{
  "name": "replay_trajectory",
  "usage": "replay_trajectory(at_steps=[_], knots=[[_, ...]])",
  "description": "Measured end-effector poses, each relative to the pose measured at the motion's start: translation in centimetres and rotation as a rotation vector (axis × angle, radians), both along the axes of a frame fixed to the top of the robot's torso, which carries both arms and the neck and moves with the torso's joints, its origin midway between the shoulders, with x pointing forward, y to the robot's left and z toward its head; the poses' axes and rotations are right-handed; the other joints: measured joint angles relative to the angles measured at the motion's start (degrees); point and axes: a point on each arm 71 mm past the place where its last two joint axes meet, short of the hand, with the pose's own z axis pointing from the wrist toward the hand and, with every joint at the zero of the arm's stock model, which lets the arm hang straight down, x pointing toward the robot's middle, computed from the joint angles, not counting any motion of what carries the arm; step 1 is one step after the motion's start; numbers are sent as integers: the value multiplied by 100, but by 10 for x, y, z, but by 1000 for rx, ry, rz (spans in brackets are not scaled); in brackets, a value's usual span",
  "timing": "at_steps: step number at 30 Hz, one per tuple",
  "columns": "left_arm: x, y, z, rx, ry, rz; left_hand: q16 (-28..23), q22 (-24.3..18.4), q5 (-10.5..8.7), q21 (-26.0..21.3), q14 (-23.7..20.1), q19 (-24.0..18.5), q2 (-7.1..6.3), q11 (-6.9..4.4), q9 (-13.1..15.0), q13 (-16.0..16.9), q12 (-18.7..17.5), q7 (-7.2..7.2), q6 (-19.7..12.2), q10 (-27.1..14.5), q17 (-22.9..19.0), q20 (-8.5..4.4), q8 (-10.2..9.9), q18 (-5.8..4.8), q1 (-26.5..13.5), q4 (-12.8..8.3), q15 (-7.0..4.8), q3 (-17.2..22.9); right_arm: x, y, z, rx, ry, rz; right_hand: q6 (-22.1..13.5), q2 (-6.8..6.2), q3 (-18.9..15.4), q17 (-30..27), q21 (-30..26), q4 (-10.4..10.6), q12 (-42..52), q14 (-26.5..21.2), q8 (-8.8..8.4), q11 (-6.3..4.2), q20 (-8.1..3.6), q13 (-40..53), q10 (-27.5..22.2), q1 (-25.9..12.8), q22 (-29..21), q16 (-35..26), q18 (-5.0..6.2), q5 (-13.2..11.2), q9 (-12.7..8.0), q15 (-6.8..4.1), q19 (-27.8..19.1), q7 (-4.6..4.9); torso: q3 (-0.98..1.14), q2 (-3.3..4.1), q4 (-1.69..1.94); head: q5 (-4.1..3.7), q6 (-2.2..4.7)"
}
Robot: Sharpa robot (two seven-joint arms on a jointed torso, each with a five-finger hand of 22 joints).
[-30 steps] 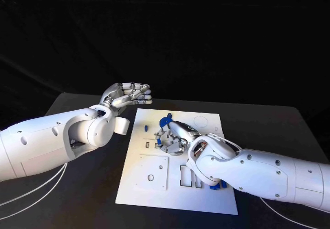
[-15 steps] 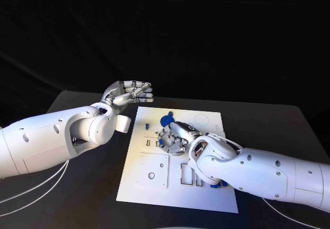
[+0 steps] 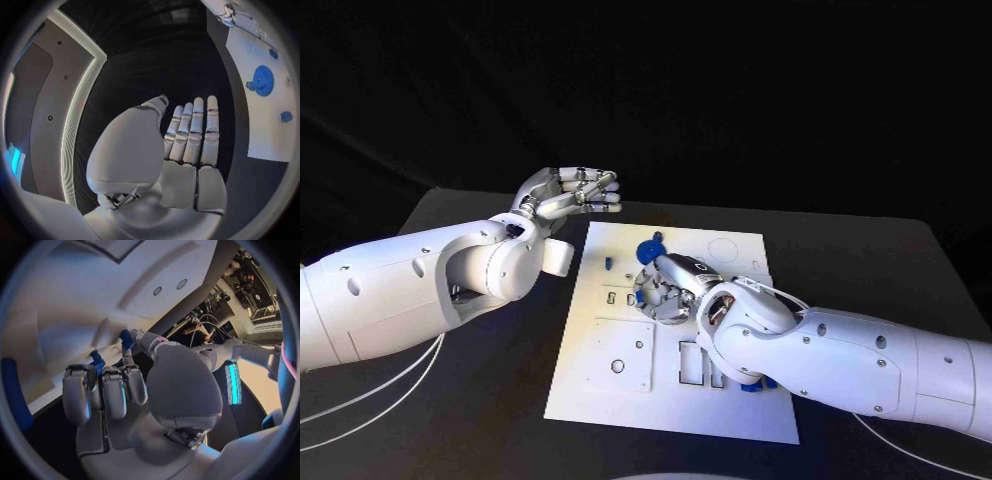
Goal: Assemble the parts on the task board
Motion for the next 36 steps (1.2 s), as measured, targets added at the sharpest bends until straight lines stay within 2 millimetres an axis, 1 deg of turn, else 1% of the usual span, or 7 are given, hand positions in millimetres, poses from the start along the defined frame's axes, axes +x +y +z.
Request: replay_trajectory(at_steps=[11,18,25,29,32,35,36], knots=[[0,0,0,0,1,0,-22,-6,0,0,-21,0,0,0,7,0,0,0,0,0,8,0,0,0,0,0,21,0,0,0,-1,-4,-7,1,-3,-16,0,0,0,0,-22,0,-2,0,0,-1,0,-76,-1,0,-1,-55,-4,0,0,2,1,-1,-1,7,-21],[0,1,0,1,1,1,-22,-5,0,0,-21,0,0,0,6,0,0,0,0,0,8,0,0,0,0,0,21,0,0,0,-1,-7,-7,2,-90,-67,0,0,-21,0,-74,0,-34,0,0,-1,0,-127,3,0,0,-88,-26,0,0,46,1,-1,-1,7,-29],[0,1,0,1,1,2,-22,-5,0,0,-20,0,0,0,6,0,0,0,0,0,8,0,0,-1,0,0,20,0,0,-1,-2,-10,-5,2,-129,-67,0,0,-22,0,-95,0,-73,0,0,-2,0,-127,3,0,0,-98,-42,0,0,47,1,-1,-1,3,-35],[0,1,0,1,2,3,-22,-5,0,0,-21,0,0,0,5,0,0,0,0,0,8,0,0,0,0,0,20,0,1,-1,-3,-14,-3,1,-179,-93,0,0,-44,0,-119,0,-93,0,0,-2,0,-153,3,0,-1,-130,-55,0,0,71,2,0,-1,2,-36],[0,1,0,1,2,3,-22,-5,0,0,-21,0,0,0,5,0,0,0,0,0,8,0,0,0,0,0,20,0,1,-2,-3,-16,-1,2,-198,-112,0,0,-67,0,-127,0,-113,22,0,-2,-22,-172,3,0,-1,-131,-59,0,0,75,2,1,-1,-1,-38],[0,2,0,1,2,3,-22,-5,0,0,-21,0,0,0,5,0,0,0,0,0,8,0,0,0,0,0,20,0,1,-2,-3,-18,1,2,-231,-118,0,0,-67,0,-157,0,-138,35,0,-3,-34,-178,2,0,0,-131,-71,0,0,108,2,1,-1,-1,-40],[0,2,0,1,2,4,-22,-5,0,0,-20,0,0,0,5,0,0,0,0,0,8,0,0,0,0,0,20,0,1,-2,-3,-19,1,2,-245,-143,0,0,-67,0,-160,0,-140,43,0,-3,-42,-202,2,0,0,-132,-76,0,0,95,2,1,-1,2,-43]])
